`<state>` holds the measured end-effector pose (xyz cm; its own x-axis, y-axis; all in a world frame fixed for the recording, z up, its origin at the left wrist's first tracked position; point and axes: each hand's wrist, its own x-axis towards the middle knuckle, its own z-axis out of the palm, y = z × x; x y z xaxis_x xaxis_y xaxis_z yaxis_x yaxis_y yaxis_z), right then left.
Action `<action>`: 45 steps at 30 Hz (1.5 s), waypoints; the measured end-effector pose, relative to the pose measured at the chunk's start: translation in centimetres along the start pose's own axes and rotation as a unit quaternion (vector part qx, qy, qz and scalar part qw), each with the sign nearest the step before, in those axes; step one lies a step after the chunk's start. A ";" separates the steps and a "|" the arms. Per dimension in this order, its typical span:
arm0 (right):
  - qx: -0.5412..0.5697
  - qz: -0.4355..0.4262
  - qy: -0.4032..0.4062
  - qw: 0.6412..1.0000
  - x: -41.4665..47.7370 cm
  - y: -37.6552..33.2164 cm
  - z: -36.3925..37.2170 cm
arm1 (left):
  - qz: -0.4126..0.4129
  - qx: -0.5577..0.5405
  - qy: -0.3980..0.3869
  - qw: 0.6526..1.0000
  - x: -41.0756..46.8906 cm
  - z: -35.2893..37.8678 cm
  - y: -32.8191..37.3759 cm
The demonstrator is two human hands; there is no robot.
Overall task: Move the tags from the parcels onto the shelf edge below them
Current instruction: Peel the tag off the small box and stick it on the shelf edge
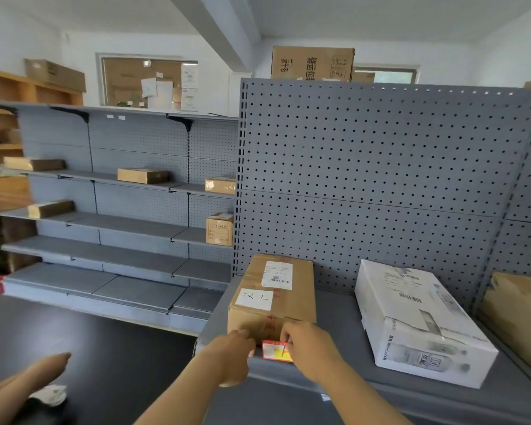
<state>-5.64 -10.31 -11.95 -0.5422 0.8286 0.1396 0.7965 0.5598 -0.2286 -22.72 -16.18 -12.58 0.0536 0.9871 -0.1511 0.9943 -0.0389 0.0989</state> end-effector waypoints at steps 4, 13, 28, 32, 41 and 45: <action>-0.006 -0.010 0.002 1.000 0.2 -0.4 0.4 | 0.006 0.027 -0.003 1.000 0.0 -0.1 0.0; -0.001 -0.028 0.001 1.000 0.1 -0.1 0.3 | 0.002 0.023 0.003 1.000 -0.4 0.2 -0.3; -0.005 -0.035 0.003 0.999 -0.1 0.2 0.2 | 0.018 0.055 0.030 0.998 -0.5 0.6 -0.3; 0.009 -0.025 0.004 1.000 -0.1 0.2 0.3 | 0.025 0.064 0.030 0.997 -0.4 0.7 -0.5; 0.021 -0.020 0.000 1.000 -0.2 0.1 0.3 | 0.009 0.016 0.037 0.999 -0.3 1.1 -0.8; 0.019 -0.020 -0.001 1.000 -0.2 0.1 0.4 | 0.015 0.034 0.032 0.999 -0.3 0.9 -0.6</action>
<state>-5.55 -10.48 -12.35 -0.5743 0.8053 0.1473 0.7631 0.5917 -0.2600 -23.23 -16.62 -13.47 0.0789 0.9932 -0.0854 0.9965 -0.0762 0.0347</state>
